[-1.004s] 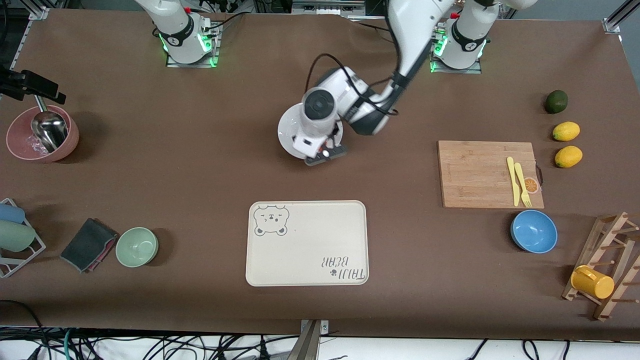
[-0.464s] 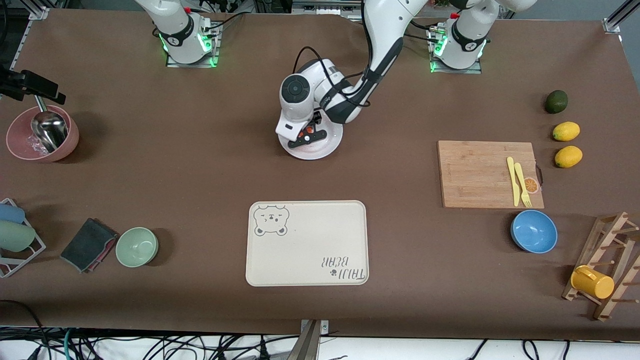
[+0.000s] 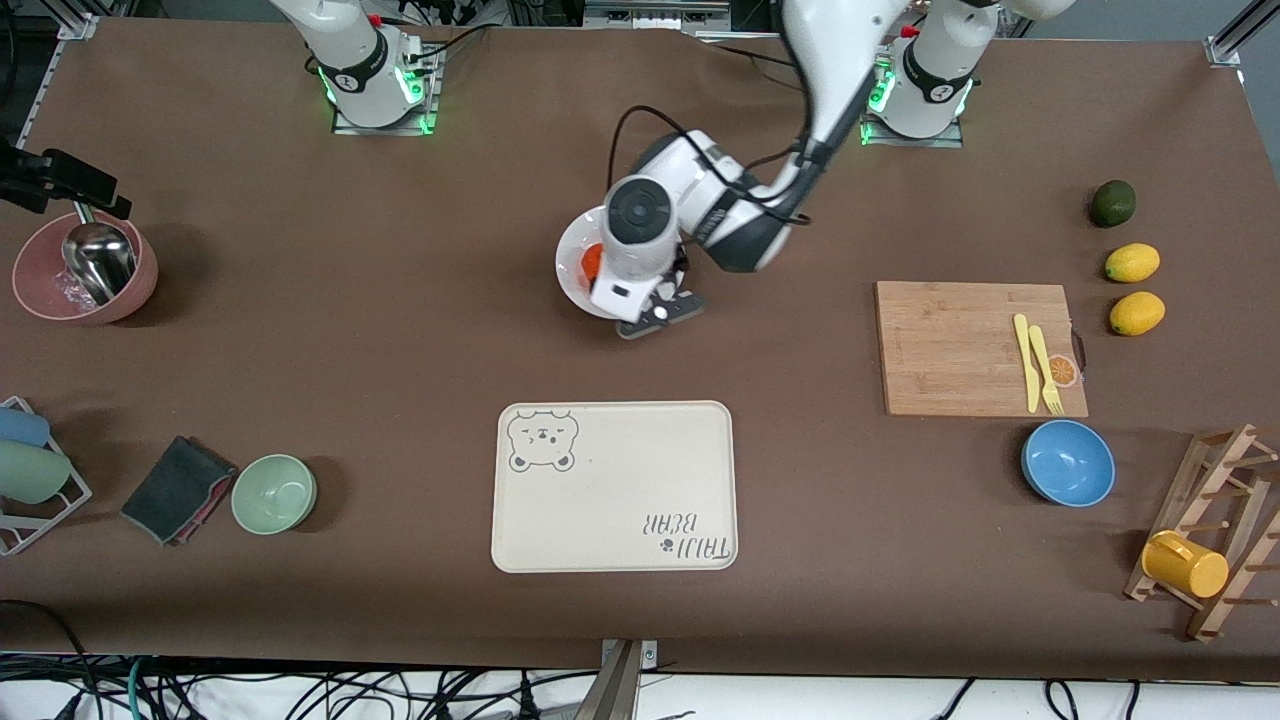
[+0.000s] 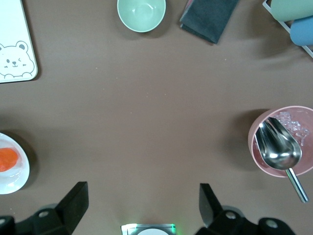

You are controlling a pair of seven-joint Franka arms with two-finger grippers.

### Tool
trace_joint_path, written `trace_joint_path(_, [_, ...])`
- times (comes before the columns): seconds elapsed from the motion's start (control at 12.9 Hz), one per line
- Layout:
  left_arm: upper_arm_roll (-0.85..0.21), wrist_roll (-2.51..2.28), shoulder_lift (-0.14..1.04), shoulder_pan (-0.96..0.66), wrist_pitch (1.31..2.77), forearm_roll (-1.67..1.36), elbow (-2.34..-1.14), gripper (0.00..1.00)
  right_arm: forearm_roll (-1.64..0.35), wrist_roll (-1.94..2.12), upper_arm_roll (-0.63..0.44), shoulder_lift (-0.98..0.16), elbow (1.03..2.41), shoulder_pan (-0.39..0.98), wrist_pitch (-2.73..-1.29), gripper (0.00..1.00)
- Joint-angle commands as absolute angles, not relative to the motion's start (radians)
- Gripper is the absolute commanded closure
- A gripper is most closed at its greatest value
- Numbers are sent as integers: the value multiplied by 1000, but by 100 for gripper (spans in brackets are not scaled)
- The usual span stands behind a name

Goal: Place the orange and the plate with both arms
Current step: 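Release the orange onto the plate while the right gripper reaches the plate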

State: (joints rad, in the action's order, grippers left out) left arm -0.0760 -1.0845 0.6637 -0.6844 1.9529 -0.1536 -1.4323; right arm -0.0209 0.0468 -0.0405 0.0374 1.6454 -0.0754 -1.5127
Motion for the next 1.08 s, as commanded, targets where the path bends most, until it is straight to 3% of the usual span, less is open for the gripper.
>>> trace_joint_path(0.0, [-89, -892, 620, -525, 1838, -160, -1414, 0, -20, 58, -31, 46, 1657, -57, -1525, 0])
trace_joint_path(0.39, [-84, -599, 592, -287, 1753, -156, -1381, 0, -32, 41, 41, 25, 1658, -55, -1575, 0])
trace_joint_path(0.62, [-86, -419, 591, -162, 1738, -56, -1376, 0, -110, 48, 109, 23, 1749, -74, -1675, 0])
trace_joint_path(0.77, [-84, -323, 591, -108, 1688, -17, -1373, 0, -251, 58, 110, 12, 1784, -81, -1692, 0])
trace_joint_path(1.0, [-84, -215, 577, -26, 1666, 12, -1373, 0, -473, 246, 109, 14, 1951, -103, -1793, 0])
